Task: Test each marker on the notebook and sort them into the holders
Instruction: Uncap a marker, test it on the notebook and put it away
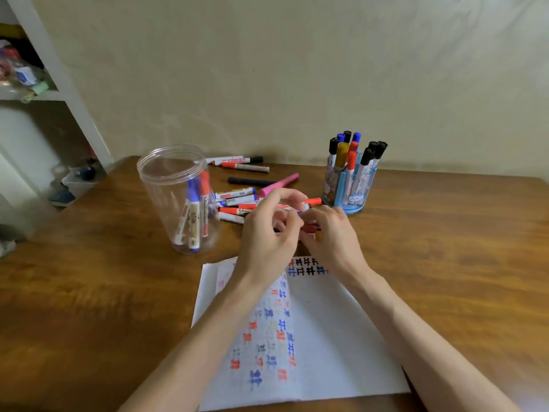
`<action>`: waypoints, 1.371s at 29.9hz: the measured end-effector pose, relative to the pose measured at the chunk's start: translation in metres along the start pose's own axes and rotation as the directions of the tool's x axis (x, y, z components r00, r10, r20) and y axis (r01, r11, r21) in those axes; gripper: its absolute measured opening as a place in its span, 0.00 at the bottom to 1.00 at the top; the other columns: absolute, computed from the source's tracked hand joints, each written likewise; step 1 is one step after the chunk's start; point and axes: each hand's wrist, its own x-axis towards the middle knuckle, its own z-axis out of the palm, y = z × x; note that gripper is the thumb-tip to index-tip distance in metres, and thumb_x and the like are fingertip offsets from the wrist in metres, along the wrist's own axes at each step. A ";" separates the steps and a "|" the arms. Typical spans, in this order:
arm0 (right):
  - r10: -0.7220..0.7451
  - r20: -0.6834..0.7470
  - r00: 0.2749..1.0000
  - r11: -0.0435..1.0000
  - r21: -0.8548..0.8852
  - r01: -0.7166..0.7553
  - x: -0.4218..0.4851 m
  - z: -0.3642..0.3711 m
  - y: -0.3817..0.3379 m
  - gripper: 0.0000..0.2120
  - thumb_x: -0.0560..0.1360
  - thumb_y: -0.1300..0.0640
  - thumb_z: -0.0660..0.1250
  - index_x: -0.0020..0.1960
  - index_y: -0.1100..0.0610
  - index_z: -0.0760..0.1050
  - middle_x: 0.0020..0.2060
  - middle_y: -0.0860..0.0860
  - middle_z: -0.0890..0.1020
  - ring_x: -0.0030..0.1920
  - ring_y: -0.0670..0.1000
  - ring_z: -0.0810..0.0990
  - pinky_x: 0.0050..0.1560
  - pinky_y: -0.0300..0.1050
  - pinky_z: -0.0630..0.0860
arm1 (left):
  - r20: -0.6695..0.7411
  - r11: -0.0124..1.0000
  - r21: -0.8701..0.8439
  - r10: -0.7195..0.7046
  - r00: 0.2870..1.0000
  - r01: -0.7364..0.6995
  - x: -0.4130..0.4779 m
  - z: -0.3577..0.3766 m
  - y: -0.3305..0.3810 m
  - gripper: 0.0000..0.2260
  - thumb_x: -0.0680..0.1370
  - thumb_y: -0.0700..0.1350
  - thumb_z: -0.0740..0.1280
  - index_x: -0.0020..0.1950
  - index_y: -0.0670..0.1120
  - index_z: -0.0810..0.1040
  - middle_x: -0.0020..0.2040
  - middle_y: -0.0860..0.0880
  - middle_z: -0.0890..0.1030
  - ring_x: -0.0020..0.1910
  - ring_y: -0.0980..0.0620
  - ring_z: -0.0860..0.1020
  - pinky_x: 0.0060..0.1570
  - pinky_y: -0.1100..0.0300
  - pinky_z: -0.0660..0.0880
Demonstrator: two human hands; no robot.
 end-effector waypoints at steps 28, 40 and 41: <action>-0.026 0.126 0.992 0.996 0.084 0.015 -0.020 -0.036 0.023 0.06 0.81 0.52 0.72 0.57 0.52 0.81 0.50 0.48 0.85 0.48 0.48 0.83 0.44 0.42 0.80 | -0.026 0.988 0.108 -0.110 0.994 0.112 -0.029 0.013 -0.057 0.10 0.81 0.36 0.67 0.57 0.50 0.81 0.52 0.61 0.81 0.56 0.59 0.79 0.51 0.55 0.81; 0.336 0.322 0.885 0.408 0.797 -0.445 -0.066 -0.061 0.017 0.14 0.75 0.45 0.76 0.52 0.56 0.87 0.43 0.53 0.86 0.47 0.53 0.81 0.56 0.54 0.75 | 0.269 0.974 0.215 0.016 0.963 -0.076 -0.034 0.012 -0.051 0.19 0.75 0.55 0.70 0.64 0.50 0.83 0.59 0.55 0.84 0.59 0.61 0.80 0.54 0.61 0.81; 0.336 0.312 0.889 0.402 0.806 -0.435 -0.067 -0.056 0.013 0.14 0.74 0.44 0.76 0.51 0.54 0.87 0.43 0.54 0.86 0.45 0.53 0.80 0.55 0.56 0.75 | 0.285 0.972 0.212 0.033 0.958 -0.097 -0.034 0.013 -0.048 0.21 0.74 0.57 0.70 0.64 0.50 0.83 0.58 0.55 0.84 0.57 0.61 0.81 0.55 0.63 0.80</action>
